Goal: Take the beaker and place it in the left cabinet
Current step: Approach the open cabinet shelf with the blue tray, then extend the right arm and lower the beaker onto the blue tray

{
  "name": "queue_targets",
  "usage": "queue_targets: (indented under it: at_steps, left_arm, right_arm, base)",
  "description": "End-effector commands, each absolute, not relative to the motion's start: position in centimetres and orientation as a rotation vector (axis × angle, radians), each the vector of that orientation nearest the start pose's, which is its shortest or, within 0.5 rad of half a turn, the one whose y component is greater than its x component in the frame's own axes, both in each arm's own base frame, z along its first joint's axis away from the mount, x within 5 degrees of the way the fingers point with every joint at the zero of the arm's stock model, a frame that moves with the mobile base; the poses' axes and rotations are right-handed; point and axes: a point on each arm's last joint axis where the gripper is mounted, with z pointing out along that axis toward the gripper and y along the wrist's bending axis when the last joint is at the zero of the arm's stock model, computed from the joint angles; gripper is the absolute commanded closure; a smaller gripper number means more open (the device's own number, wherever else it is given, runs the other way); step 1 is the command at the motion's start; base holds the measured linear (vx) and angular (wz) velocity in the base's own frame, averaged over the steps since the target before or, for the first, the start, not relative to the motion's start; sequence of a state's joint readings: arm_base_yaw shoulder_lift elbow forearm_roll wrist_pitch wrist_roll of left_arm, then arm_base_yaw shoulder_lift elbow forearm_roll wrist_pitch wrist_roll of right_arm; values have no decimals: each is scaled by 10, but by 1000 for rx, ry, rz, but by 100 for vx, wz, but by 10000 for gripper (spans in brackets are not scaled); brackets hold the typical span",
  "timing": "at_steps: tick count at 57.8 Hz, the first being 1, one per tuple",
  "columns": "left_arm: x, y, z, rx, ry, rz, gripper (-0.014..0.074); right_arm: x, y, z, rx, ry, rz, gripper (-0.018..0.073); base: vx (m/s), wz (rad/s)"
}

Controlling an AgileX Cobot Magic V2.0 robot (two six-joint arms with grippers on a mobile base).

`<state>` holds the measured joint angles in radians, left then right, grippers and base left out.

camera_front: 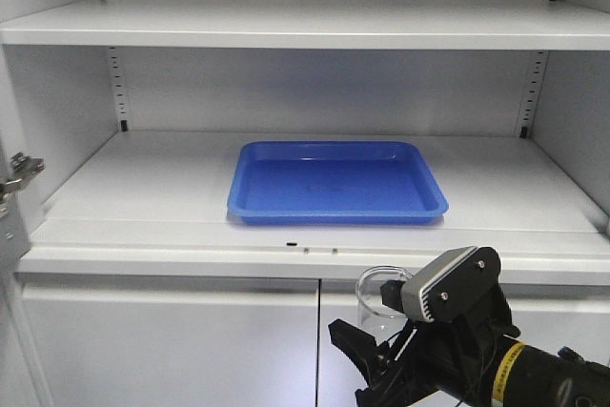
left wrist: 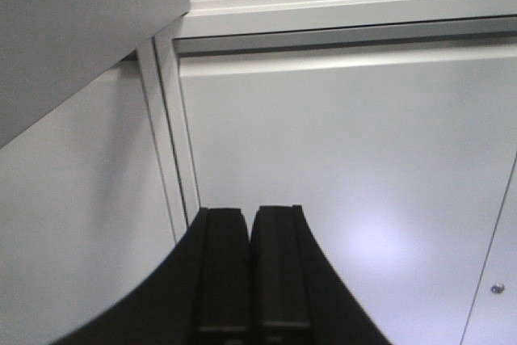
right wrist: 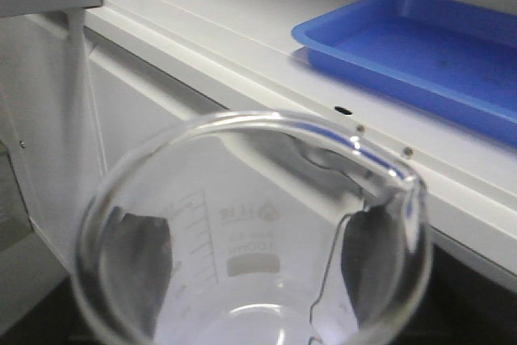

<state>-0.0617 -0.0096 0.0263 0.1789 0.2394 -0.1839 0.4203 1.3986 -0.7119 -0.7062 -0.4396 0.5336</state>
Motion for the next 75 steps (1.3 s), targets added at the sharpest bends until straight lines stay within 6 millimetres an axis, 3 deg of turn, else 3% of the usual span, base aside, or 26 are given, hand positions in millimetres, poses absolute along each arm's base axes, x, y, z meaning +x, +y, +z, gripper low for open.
queue_targets:
  at_steps: [1,64,75]
  left_arm:
    - [55,-1,195,17,1632,-37,593]
    - [55,-1,195,17,1632,-37,593]
    - [55,-1,195,17,1632,-37,593]
  right_arm:
    - [256,145,288,-661,1585,508,351]
    - [256,145,289,-663,1570,518,351]
    - [264,146,311,-581,1520,537,351]
  base:
    - [25,-15]
    - [18,-6]
    - [4,-1]
